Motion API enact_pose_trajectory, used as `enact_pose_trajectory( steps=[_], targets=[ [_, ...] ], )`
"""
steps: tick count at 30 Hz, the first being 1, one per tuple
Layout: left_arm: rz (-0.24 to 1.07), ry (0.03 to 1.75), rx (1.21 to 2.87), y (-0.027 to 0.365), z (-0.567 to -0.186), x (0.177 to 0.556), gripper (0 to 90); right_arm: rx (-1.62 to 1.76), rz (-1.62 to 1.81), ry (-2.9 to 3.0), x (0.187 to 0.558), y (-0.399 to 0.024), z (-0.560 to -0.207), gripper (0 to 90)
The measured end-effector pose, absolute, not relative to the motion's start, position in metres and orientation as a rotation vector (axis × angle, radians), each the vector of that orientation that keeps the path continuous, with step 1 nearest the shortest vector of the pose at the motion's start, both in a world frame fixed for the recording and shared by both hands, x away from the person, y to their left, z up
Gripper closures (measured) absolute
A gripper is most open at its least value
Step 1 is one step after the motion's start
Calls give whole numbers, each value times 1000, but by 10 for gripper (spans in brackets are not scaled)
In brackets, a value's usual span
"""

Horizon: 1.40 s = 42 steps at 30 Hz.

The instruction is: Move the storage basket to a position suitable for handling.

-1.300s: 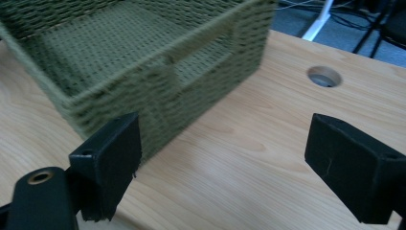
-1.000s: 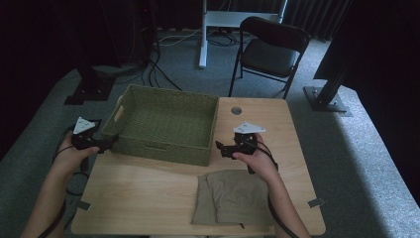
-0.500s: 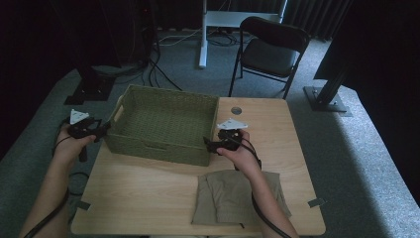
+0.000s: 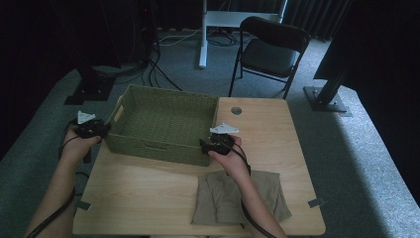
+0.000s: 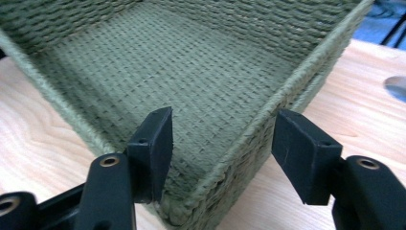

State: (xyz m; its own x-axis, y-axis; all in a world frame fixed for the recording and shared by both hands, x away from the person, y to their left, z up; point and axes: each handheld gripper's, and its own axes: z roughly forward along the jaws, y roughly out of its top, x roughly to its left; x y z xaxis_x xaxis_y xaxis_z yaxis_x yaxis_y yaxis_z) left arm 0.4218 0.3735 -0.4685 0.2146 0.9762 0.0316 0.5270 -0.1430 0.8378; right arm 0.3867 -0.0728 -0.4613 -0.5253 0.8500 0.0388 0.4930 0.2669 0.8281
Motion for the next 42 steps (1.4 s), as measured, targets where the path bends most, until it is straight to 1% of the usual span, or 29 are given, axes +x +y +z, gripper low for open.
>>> enact_pose_trajectory(
  steps=[1, 2, 3, 4, 5, 8, 13, 18, 23, 28, 34, 42],
  targets=[
    [818, 1401, 1786, 371, -469, 422, 747, 1218, 1151, 2127, 387, -72, -461, 392],
    [822, 1408, 1791, 368, -469, 422, 780, 1214, 1138, 2123, 387, -71, -461, 396],
    [836, 1411, 1797, 366, -469, 423, 812, 1204, 1112, 2124, 387, -70, -461, 446],
    [844, 1422, 1796, 364, -469, 423, 824, 1223, 1098, 2125, 388, -68, -461, 480],
    [845, 1441, 1787, 363, -469, 423, 830, 1245, 1096, 2131, 388, -69, -462, 483],
    [847, 1465, 1767, 362, -469, 422, 836, 1278, 1099, 2137, 389, -70, -463, 567],
    [832, 1480, 1769, 358, -468, 418, 842, 1334, 1122, 2113, 390, -73, -464, 607],
    [834, 1499, 1725, 352, -470, 409, 844, 1322, 1096, 2110, 392, -77, -464, 624],
    [796, 1504, 1690, 349, -471, 398, 844, 1349, 1079, 2101, 393, -80, -463, 650],
    [799, 1512, 1697, 343, -470, 387, 843, 1360, 1056, 2108, 390, -86, -461, 673],
    [811, 1521, 1714, 335, -469, 379, 842, 1356, 1046, 2113, 385, -93, -461, 678],
    [793, 1526, 1709, 326, -469, 368, 840, 1363, 1038, 2111, 381, -102, -460, 690]
  ],
)
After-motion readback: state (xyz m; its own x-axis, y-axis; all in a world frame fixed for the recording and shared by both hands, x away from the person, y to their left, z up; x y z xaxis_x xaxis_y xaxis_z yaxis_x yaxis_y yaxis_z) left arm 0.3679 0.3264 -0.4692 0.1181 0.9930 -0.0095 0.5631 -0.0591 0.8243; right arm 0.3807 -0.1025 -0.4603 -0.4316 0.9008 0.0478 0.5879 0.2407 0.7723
